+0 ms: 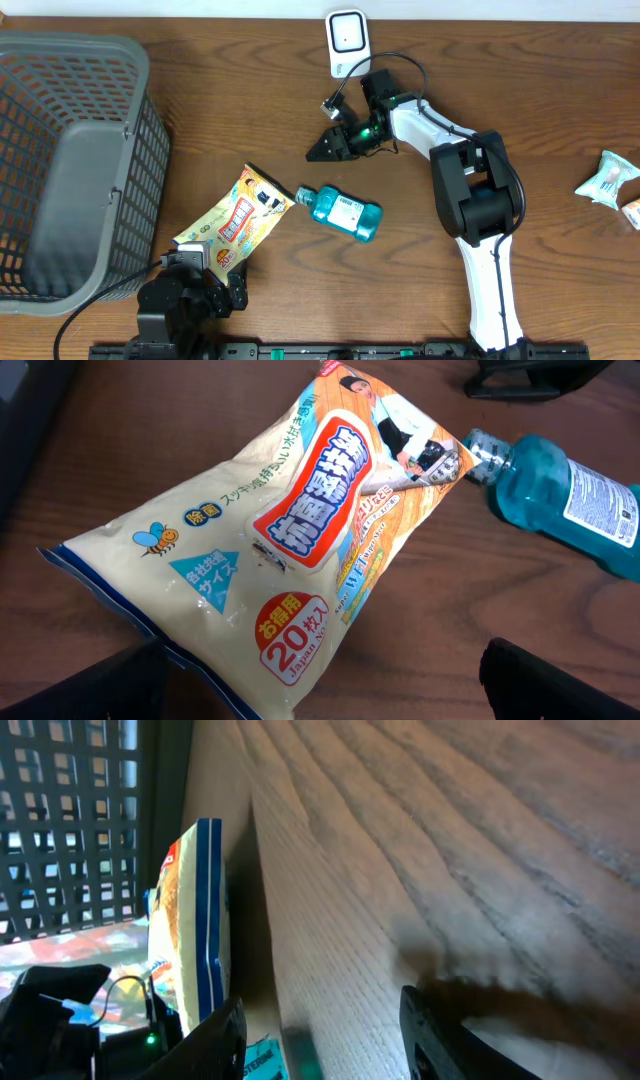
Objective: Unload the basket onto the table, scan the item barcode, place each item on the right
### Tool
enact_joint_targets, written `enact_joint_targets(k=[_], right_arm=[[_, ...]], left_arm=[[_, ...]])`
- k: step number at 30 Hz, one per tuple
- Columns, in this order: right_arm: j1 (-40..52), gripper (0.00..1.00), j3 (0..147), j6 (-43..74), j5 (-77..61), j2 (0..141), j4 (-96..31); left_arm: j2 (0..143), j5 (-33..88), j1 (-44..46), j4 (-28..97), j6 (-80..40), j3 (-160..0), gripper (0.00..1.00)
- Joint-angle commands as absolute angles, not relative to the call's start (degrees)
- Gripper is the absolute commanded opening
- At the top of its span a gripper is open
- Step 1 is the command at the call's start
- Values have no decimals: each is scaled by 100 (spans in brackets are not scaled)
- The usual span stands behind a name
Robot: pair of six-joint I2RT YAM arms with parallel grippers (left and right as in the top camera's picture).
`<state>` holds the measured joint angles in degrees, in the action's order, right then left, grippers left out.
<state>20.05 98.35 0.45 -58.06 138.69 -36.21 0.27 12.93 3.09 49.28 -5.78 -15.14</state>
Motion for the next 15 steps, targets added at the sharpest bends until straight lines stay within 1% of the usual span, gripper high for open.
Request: enact_joint_targets(k=[1, 3, 5, 7, 11, 15], right_arm=[[1949, 48, 9939, 69, -4685, 14097, -3767], [1949, 48, 10156, -86, -4681, 14046, -4029], [1946, 53, 10477, -384, -4652, 13972, -4473], [1951, 54, 10833, -593, -4386, 13867, -4998], [2154, 57, 11253, -932, -3166, 13526, -5907], [2663, 64, 11255, -1256, -1780, 13290, -6412]], left_arm=[[23, 1238, 307, 5096, -567, -1494, 99], [23, 1238, 307, 5096, -569, -1494, 99], [23, 1238, 307, 5096, -567, -1494, 99], [23, 1238, 307, 5096, -569, -1494, 99], [23, 1238, 307, 5096, -569, -1494, 99], [23, 1238, 307, 5096, -569, -1494, 99]])
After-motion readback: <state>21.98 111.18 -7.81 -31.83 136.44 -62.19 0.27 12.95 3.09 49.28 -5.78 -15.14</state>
